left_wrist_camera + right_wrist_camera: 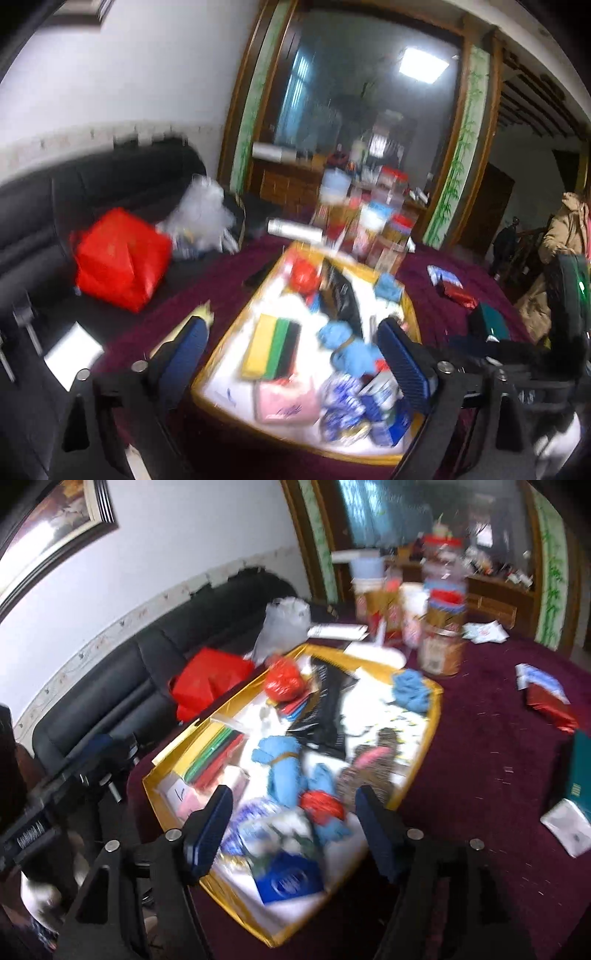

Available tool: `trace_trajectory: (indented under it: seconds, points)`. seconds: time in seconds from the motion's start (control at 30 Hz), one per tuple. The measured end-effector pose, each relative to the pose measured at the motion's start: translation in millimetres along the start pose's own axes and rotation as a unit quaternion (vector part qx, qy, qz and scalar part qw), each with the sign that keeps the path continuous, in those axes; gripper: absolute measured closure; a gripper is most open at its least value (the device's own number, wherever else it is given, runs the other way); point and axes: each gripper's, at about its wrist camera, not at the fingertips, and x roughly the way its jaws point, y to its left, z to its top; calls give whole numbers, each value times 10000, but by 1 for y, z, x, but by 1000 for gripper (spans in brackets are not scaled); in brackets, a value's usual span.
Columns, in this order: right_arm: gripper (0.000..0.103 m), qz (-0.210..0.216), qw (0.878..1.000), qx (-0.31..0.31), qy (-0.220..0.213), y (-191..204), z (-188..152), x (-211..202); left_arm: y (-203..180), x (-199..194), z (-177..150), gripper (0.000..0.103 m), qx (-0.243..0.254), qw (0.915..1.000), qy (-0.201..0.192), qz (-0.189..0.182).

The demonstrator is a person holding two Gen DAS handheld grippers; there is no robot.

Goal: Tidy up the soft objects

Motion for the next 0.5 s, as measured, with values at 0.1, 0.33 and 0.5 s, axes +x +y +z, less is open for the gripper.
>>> trace_trajectory:
  seconds: [0.1, 0.33, 0.5]
  points:
    - [28, -222, 9990, 5, -377, -11, -18, -32, -32, -28, 3, 0, 404, 9964, -695, 265]
    - [27, -319, 9962, 457, -669, -53, -47, -73, -108, -33, 3, 0, 1063, 9926, -563, -161]
    - [27, -340, 9920, 940, -768, -83, -77, -91, -149, -27, -11, 0, 1218, 9921, -294, -60]
